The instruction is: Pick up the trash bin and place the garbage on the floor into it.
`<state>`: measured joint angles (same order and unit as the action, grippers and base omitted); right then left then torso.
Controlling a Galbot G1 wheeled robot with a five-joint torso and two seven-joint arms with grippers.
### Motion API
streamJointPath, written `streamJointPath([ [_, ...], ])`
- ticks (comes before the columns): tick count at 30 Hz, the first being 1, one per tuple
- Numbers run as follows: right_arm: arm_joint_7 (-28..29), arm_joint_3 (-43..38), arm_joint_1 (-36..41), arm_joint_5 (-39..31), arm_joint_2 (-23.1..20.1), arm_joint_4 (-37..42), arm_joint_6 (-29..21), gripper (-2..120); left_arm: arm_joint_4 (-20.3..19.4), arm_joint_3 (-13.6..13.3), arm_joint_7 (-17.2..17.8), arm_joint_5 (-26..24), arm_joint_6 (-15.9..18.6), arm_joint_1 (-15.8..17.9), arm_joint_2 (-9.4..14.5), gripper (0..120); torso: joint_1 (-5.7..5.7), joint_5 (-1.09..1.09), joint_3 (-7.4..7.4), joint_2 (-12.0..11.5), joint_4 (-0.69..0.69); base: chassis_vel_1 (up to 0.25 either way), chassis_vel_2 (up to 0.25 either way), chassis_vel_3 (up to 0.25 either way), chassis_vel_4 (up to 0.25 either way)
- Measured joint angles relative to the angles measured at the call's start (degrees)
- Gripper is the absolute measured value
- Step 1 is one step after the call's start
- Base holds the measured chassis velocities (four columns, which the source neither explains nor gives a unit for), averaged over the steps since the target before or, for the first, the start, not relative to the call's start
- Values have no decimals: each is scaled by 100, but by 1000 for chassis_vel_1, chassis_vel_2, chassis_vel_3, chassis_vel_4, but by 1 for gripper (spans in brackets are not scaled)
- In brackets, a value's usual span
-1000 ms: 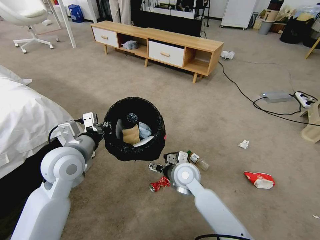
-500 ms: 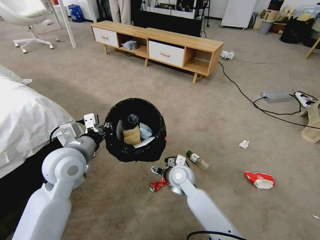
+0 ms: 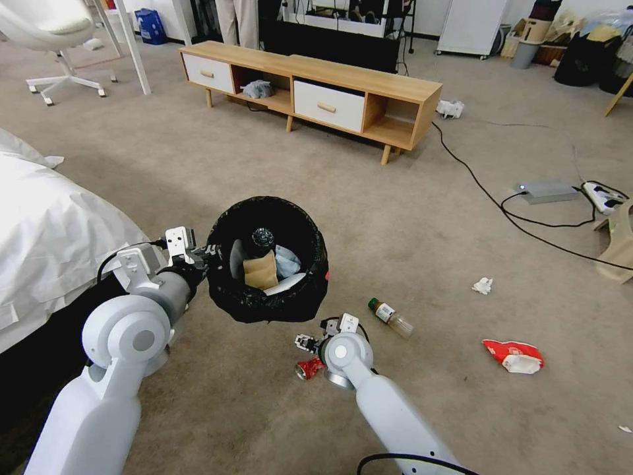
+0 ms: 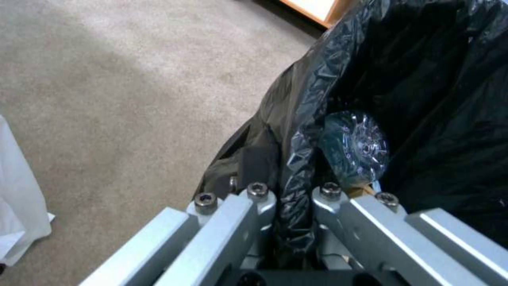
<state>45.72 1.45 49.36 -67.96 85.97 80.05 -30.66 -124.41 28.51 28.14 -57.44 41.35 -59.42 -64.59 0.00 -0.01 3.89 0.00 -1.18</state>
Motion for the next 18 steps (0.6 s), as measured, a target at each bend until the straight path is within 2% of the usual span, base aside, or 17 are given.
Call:
streamJointPath([
  [7,-351,-261,-156,408,239,-472,140,100,-27,-16,-6,28,-3,-28,-23,1,0,0,0,0,1,0,0,0,0],
  [18,-492,-375,-108,544,190,-559,181,100,-4,-32,-19,63,-9,-13,-52,1,0,1,0,0,0,0,0,0,0],
])
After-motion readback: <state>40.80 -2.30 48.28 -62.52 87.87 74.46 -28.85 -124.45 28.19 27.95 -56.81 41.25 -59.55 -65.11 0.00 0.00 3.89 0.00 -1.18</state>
